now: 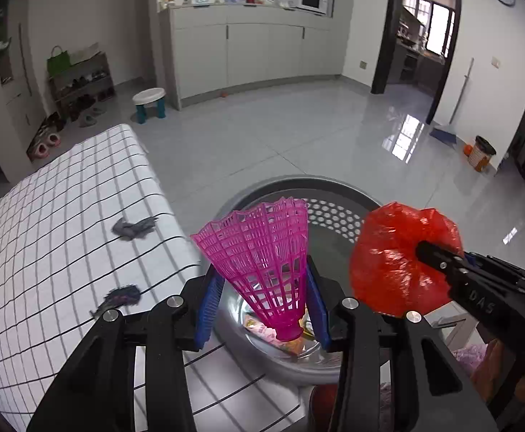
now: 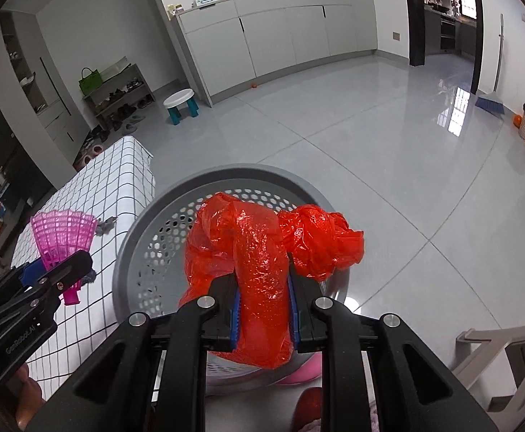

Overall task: Collect trash
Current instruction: 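Carry the shuttlecock and red bag over the grey basket and open both grippers, then withdraw both tools from the basket back over the table, then grasp the purple spiky toy fish with the right gripper, then grasp the grey cloth with the left gripper while the right holds the fish, then carry the fish and grey cloth over the basket and open both grippers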

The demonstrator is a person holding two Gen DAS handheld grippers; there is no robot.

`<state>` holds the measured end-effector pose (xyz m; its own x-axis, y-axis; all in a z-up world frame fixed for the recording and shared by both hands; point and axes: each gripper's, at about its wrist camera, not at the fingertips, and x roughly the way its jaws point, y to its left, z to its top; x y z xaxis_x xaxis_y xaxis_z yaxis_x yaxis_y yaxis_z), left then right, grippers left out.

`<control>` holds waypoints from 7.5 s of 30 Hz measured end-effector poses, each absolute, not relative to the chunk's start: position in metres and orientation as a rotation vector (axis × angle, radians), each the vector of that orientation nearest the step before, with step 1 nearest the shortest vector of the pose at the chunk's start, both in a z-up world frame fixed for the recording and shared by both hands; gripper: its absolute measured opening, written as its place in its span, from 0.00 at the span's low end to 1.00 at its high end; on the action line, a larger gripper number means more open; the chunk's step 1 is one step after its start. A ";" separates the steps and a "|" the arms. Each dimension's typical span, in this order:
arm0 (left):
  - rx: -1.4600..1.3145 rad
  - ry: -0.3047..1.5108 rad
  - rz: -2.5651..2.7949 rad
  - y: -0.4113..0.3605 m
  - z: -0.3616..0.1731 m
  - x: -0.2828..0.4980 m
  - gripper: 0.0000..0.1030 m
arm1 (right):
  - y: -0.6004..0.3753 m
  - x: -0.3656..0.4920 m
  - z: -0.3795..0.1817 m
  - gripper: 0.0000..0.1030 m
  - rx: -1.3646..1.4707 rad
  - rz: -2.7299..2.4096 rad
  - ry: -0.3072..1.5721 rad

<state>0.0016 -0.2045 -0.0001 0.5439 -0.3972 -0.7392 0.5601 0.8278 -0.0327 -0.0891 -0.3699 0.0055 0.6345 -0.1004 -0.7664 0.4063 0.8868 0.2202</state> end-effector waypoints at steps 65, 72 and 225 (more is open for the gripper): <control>0.173 0.855 -0.470 -0.177 -0.003 0.002 0.80 | -0.376 -0.078 0.002 0.64 0.451 -0.232 0.822; 0.133 0.851 -0.429 -0.139 0.003 0.001 0.80 | -0.359 -0.075 0.007 0.64 0.401 -0.221 0.819; 0.194 0.900 -0.522 -0.230 -0.010 0.035 0.15 | -0.390 -0.054 0.003 0.22 0.413 -0.158 0.897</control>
<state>0.0354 -0.2303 -0.0101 0.5076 -0.3507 -0.7870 0.5094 0.8588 -0.0542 -0.0541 -0.3897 0.0033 0.6186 0.0374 -0.7848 0.3029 0.9103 0.2821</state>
